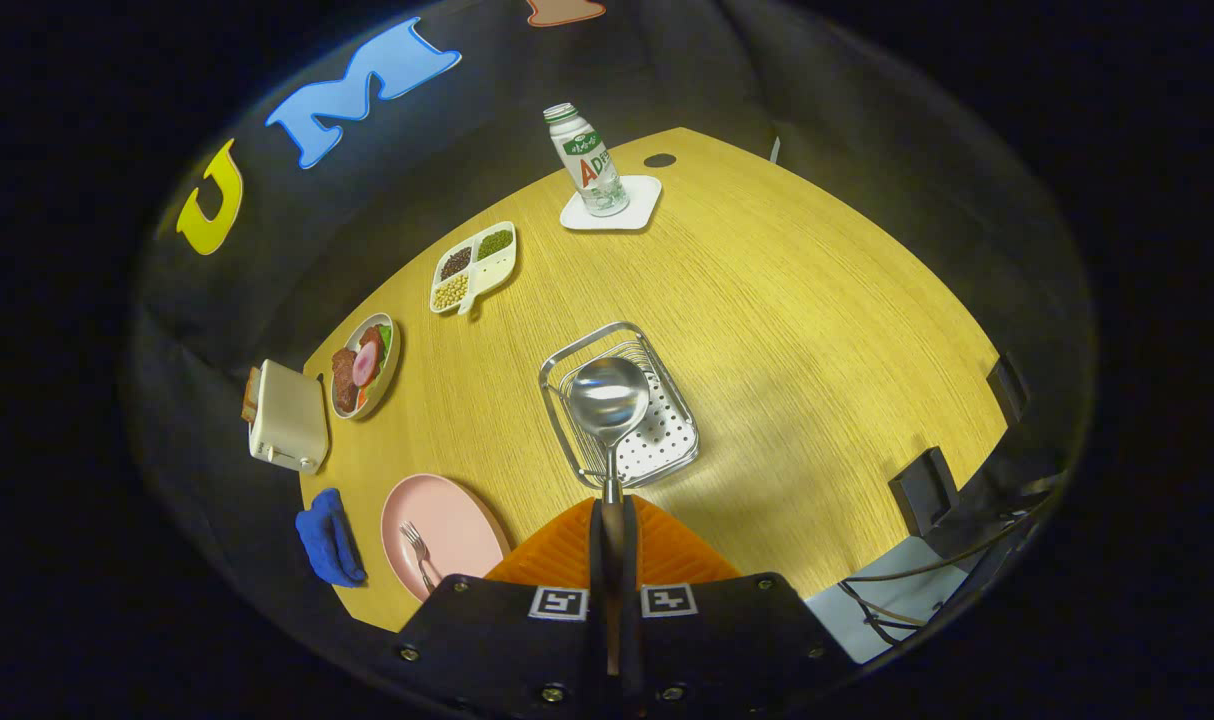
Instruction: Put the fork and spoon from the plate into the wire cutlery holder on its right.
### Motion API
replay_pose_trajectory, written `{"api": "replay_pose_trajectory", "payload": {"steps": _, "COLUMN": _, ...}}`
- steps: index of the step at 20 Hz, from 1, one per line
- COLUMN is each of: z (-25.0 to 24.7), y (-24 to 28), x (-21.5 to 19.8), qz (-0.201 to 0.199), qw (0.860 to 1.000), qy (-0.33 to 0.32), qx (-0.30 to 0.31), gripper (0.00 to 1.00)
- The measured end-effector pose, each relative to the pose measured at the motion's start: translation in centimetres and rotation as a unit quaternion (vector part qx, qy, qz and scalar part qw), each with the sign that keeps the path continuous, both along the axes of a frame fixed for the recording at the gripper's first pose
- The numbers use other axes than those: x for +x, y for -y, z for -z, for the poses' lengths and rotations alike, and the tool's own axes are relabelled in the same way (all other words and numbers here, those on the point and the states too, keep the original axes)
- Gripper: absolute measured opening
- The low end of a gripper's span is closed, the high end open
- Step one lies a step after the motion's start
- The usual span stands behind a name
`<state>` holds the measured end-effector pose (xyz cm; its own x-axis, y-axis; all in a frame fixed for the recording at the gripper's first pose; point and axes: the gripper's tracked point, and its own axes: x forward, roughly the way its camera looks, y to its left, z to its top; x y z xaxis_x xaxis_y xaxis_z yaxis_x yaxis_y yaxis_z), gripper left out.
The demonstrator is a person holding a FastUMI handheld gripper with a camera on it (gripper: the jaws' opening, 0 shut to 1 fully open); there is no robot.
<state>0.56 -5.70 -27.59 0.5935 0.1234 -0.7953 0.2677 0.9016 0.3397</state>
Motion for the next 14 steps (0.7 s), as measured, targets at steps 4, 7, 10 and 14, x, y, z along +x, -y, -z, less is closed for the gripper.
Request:
{"api": "replay_pose_trajectory", "payload": {"steps": 4, "z": -0.3, "y": -0.2, "x": 0.8, "qz": 0.005, "qw": 1.0, "qy": 0.004, "qx": 0.005, "gripper": 0.1}}
{"api": "replay_pose_trajectory", "payload": {"steps": 7, "z": -1.3, "y": -0.6, "x": 1.6, "qz": 0.012, "qw": 0.999, "qy": 0.023, "qx": 0.02, "gripper": 0.34}}
{"api": "replay_pose_trajectory", "payload": {"steps": 10, "z": -1.2, "y": -0.3, "x": 1.7, "qz": 0.013, "qw": 0.999, "qy": 0.029, "qx": 0.009, "gripper": 0.95}}
{"api": "replay_pose_trajectory", "payload": {"steps": 14, "z": -1.4, "y": -0.6, "x": 1.6, "qz": 0.015, "qw": 0.999, "qy": 0.031, "qx": 0.013, "gripper": 0.98}}
